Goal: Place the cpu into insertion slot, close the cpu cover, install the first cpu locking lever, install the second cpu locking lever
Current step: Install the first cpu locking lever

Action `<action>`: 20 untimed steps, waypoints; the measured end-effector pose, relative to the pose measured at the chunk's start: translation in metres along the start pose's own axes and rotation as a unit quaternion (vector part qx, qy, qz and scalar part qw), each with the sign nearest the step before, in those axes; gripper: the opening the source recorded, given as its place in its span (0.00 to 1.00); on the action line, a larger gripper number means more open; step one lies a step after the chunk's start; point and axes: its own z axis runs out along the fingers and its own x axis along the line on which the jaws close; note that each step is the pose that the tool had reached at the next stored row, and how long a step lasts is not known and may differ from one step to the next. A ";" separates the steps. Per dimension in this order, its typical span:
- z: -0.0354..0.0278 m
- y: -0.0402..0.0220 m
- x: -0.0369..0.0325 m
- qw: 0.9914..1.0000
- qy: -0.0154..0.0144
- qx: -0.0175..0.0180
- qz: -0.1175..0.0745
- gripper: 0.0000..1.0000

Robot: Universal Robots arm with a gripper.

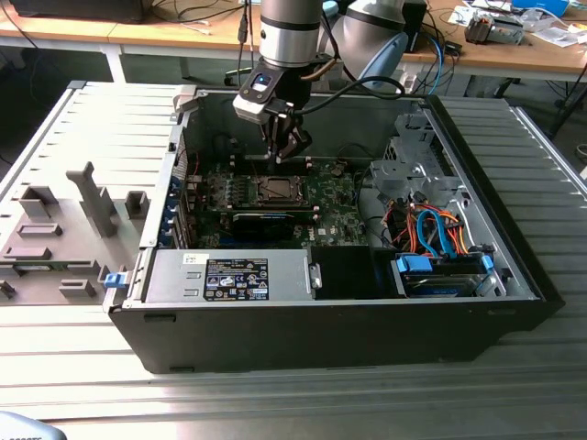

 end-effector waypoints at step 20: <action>0.0006 0.0001 0.0001 1.000 0.001 0.004 0.031 0.11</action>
